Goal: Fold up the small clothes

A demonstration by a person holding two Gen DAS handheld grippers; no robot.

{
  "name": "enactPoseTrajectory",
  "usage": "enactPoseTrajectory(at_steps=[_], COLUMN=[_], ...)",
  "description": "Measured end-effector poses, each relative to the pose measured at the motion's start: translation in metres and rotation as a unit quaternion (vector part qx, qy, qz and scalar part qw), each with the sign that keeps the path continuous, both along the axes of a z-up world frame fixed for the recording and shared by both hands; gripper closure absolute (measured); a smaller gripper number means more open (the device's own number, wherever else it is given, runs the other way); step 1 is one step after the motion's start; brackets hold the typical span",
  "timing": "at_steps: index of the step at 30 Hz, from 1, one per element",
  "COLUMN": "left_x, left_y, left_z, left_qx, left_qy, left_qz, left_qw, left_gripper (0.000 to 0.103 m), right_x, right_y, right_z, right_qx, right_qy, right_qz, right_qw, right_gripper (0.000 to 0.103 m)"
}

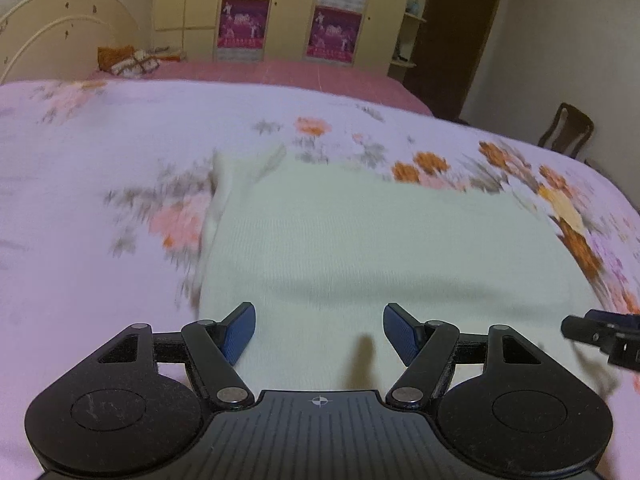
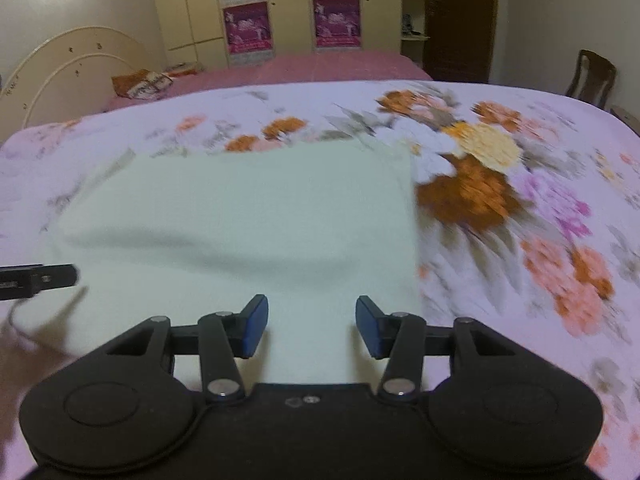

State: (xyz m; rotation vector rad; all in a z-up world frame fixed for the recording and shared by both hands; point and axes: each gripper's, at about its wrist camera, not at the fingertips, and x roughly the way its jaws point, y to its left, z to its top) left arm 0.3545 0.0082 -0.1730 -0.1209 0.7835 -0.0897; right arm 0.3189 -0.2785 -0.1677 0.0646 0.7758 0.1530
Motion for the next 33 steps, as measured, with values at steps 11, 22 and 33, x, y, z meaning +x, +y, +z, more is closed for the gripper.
enactPoseTrajectory(at_steps=[11,22,33], left_x=[0.032,0.001,-0.035], left_y=[0.012,0.018,0.029], left_z=[-0.016,-0.001,-0.002], left_qx=[0.026,-0.004,-0.046], left_qy=[-0.003,0.022,0.061], left_qz=[0.027,0.046,0.053], left_qw=[0.9993,0.9987,0.9957], left_gripper=[0.033,0.007,0.007], right_x=[0.056,0.050,0.016], right_y=[0.049,0.043,0.054], right_z=[-0.003,-0.008,-0.003], right_qx=[-0.017,0.002,0.005], right_qy=[-0.022,0.001,0.002], right_qz=[0.022,0.020,0.027], right_qw=[0.999,1.000,1.000], right_gripper=[0.049,0.044,0.042])
